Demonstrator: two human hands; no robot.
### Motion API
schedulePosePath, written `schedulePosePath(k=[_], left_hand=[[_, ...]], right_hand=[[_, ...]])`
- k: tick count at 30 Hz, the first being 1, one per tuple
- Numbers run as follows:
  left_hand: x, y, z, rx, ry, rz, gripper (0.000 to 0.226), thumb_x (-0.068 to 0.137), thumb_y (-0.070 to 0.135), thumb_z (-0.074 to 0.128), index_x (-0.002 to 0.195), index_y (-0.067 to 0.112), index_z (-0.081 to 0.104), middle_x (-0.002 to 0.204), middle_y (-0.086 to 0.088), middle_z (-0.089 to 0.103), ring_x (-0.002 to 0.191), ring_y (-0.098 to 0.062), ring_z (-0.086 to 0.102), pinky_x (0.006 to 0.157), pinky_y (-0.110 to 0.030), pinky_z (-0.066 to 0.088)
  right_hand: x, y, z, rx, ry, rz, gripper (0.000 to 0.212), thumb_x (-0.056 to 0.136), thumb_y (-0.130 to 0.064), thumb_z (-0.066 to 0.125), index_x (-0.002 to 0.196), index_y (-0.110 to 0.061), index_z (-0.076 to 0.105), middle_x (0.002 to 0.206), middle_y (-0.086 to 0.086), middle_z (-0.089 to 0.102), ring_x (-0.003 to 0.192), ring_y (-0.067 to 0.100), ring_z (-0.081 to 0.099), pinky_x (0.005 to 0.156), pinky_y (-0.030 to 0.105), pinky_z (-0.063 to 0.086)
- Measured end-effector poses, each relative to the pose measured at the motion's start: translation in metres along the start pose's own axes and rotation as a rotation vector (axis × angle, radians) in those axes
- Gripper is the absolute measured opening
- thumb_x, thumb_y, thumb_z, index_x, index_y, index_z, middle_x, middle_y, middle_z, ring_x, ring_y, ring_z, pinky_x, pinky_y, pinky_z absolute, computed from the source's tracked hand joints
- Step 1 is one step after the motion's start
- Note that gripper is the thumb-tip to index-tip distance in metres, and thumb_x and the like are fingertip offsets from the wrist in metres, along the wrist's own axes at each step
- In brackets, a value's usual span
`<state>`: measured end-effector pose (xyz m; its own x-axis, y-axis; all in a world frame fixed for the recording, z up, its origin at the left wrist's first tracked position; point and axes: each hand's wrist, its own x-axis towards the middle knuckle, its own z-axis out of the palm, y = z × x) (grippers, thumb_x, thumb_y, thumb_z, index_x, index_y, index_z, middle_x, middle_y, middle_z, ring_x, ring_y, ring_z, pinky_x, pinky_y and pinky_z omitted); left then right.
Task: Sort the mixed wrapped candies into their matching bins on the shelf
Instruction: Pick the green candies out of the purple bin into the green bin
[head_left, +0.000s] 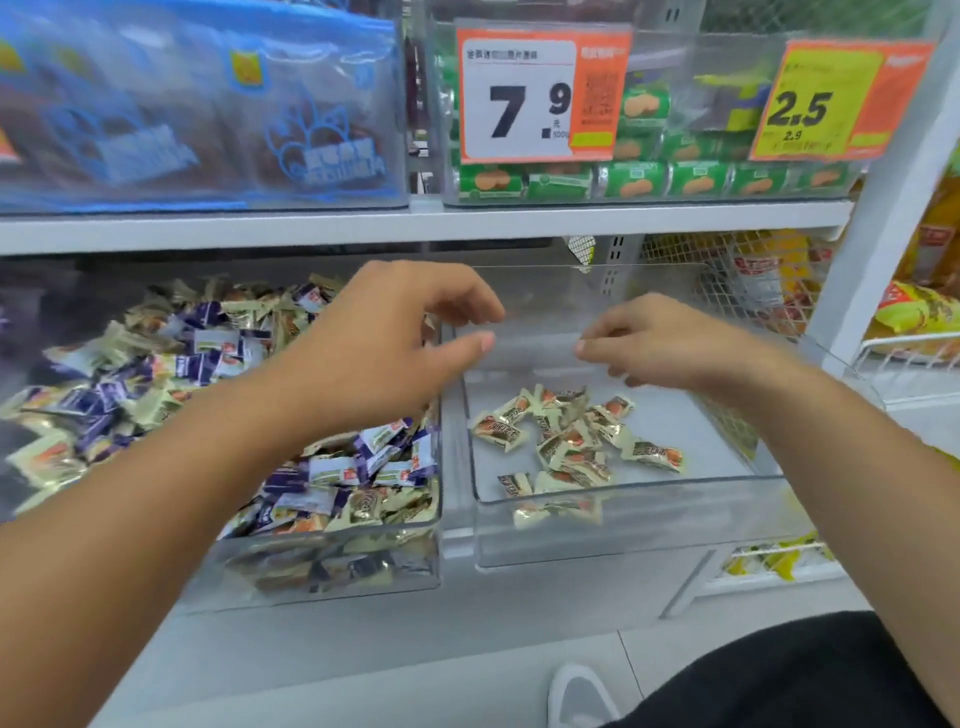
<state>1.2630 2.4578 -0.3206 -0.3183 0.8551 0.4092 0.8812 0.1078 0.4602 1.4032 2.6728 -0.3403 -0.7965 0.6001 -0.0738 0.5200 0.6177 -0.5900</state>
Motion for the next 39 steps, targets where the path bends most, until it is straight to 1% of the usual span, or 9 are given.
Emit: schedulePosePath(k=[5,9,12,15,18,21,24,32,39], left_hand=[[-0.069,-0.056,-0.065,0.151,0.057,-0.171,0.01,0.086,0.029,0.072,0.096,0.029,0.073,0.086,0.019,0.071,0.082,0.004,0.065,0.072,-0.027,0.056],[-0.119,-0.101,-0.103,0.271,0.072,-0.343,0.008,0.083,0.029,0.075,0.09,0.026,0.074,0.078,0.019,0.07,0.072,0.009,0.064,0.07,-0.027,0.056],[-0.145,-0.125,-0.117,0.293,0.11,-0.387,0.007,0.082,0.023,0.077,0.089,0.025,0.075,0.076,0.019,0.069,0.071,0.007,0.064,0.068,-0.027,0.056],[-0.153,-0.138,-0.118,0.239,0.138,-0.372,0.008,0.08,0.025,0.08,0.087,0.025,0.075,0.075,0.016,0.071,0.071,-0.001,0.066,0.068,-0.029,0.055],[-0.153,-0.139,-0.115,0.175,0.018,-0.356,0.011,0.077,0.038,0.081,0.079,0.029,0.076,0.068,0.022,0.068,0.065,0.0,0.064,0.062,-0.019,0.05],[-0.151,-0.138,-0.116,0.193,-0.138,-0.334,0.015,0.073,0.041,0.083,0.084,0.034,0.076,0.069,0.027,0.065,0.068,0.003,0.061,0.059,-0.009,0.04],[-0.151,-0.142,-0.117,0.248,-0.252,-0.396,0.029,0.066,0.047,0.086,0.091,0.041,0.074,0.074,0.03,0.063,0.073,0.004,0.058,0.06,-0.011,0.04],[-0.159,-0.147,-0.137,0.204,-0.144,-0.498,0.025,0.067,0.039,0.087,0.076,0.029,0.066,0.062,0.015,0.061,0.053,-0.004,0.05,0.056,-0.024,0.043],[-0.156,-0.147,-0.127,0.15,0.007,-0.525,0.025,0.084,0.033,0.075,0.104,0.033,0.061,0.073,0.01,0.056,0.062,-0.008,0.055,0.066,-0.031,0.05]], right_hand=[[-0.048,-0.088,0.038,-0.059,0.094,-0.643,0.016,0.086,-0.038,0.067,0.099,-0.03,0.073,0.088,-0.017,0.07,0.083,0.0,0.066,0.076,0.025,0.055],[-0.057,-0.133,0.095,-0.242,-0.021,-0.95,0.022,0.089,-0.034,0.069,0.111,-0.033,0.069,0.104,-0.02,0.067,0.094,-0.001,0.06,0.085,0.021,0.047],[-0.033,-0.16,0.116,-0.261,0.008,-0.911,0.023,0.086,-0.034,0.071,0.109,-0.033,0.071,0.1,-0.02,0.067,0.086,-0.003,0.06,0.083,0.027,0.05],[-0.013,-0.181,0.128,-0.192,-0.102,-0.861,0.017,0.085,-0.039,0.073,0.103,-0.037,0.072,0.086,-0.03,0.061,0.082,-0.014,0.058,0.069,0.011,0.045],[-0.007,-0.199,0.149,-0.229,-0.251,-0.887,0.027,0.085,-0.045,0.072,0.11,-0.037,0.072,0.098,-0.028,0.064,0.087,-0.017,0.056,0.074,0.003,0.042],[-0.005,-0.212,0.168,-0.328,-0.282,-0.967,0.036,0.085,-0.05,0.071,0.119,-0.038,0.069,0.105,-0.024,0.063,0.096,-0.004,0.056,0.088,0.024,0.047],[-0.003,-0.222,0.174,-0.33,-0.253,-0.937,0.044,0.078,-0.058,0.074,0.115,-0.034,0.07,0.098,-0.017,0.067,0.091,0.005,0.06,0.085,0.034,0.052],[-0.01,-0.234,0.193,-0.464,-0.136,-0.928,0.045,0.077,-0.056,0.068,0.094,-0.015,0.073,0.084,0.007,0.068,0.078,0.023,0.063,0.066,0.041,0.056],[-0.009,-0.236,0.186,-0.427,-0.177,-0.872,0.019,0.089,-0.031,0.066,0.074,-0.021,0.071,0.068,-0.006,0.066,0.065,0.007,0.059,0.064,0.035,0.054]])
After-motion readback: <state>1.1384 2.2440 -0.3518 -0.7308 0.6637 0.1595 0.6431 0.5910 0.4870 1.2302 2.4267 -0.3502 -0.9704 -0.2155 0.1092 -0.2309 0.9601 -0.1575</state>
